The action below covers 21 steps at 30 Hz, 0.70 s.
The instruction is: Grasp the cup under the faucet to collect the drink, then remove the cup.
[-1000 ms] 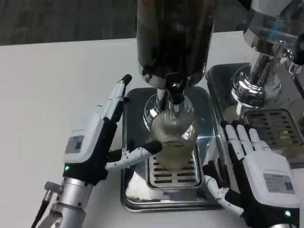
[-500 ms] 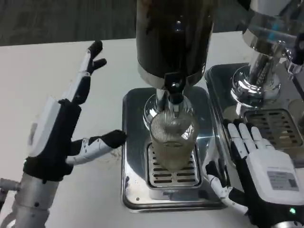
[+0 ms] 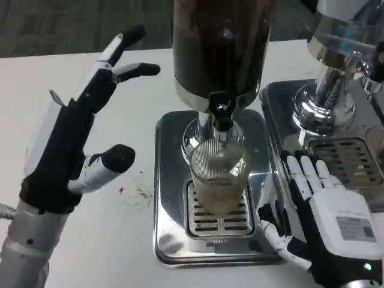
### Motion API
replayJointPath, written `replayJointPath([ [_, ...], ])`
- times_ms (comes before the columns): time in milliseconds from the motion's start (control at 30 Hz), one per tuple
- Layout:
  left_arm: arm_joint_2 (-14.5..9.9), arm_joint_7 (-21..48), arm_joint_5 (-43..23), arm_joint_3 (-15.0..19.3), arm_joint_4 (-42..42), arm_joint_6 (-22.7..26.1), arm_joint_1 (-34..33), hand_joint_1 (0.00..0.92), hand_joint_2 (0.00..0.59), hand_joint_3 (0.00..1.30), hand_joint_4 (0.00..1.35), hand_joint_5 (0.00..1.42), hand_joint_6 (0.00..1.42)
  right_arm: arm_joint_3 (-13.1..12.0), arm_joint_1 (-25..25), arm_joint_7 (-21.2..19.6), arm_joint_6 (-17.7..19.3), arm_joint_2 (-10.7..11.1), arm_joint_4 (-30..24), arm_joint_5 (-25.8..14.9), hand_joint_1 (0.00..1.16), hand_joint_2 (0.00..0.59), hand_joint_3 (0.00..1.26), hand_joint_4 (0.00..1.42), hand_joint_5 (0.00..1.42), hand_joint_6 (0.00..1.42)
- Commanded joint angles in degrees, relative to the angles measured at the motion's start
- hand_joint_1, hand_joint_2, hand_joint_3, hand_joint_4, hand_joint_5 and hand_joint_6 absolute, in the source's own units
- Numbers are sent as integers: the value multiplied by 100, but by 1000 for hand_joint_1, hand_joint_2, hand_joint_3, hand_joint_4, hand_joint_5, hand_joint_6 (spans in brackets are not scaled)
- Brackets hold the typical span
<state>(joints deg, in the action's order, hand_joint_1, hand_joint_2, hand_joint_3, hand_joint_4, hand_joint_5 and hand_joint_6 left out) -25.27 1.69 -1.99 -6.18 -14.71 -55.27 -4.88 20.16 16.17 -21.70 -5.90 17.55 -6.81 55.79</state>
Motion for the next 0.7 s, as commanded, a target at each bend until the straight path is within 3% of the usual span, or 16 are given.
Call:
replayJointPath([
  [33, 178, 651, -165, -133, -145, 146, -332, 0, 71, 124, 44, 302, 270, -16, 78, -105, -57, -92, -31, 26, 267, 413, 20, 0, 0, 113],
  [333, 466, 1323, -133, -82, -545, 272, -722, 0, 75, 134, 67, 270, 244, -11, 171, -187, -128, -209, -50, 81, 267, 413, 16, 0, 0, 113],
  [700, 635, 1669, -68, -77, -756, 253, -901, 0, 88, 171, 107, 265, 236, -2, 246, -284, -179, -291, -50, 119, 267, 413, 16, 0, 0, 113],
])
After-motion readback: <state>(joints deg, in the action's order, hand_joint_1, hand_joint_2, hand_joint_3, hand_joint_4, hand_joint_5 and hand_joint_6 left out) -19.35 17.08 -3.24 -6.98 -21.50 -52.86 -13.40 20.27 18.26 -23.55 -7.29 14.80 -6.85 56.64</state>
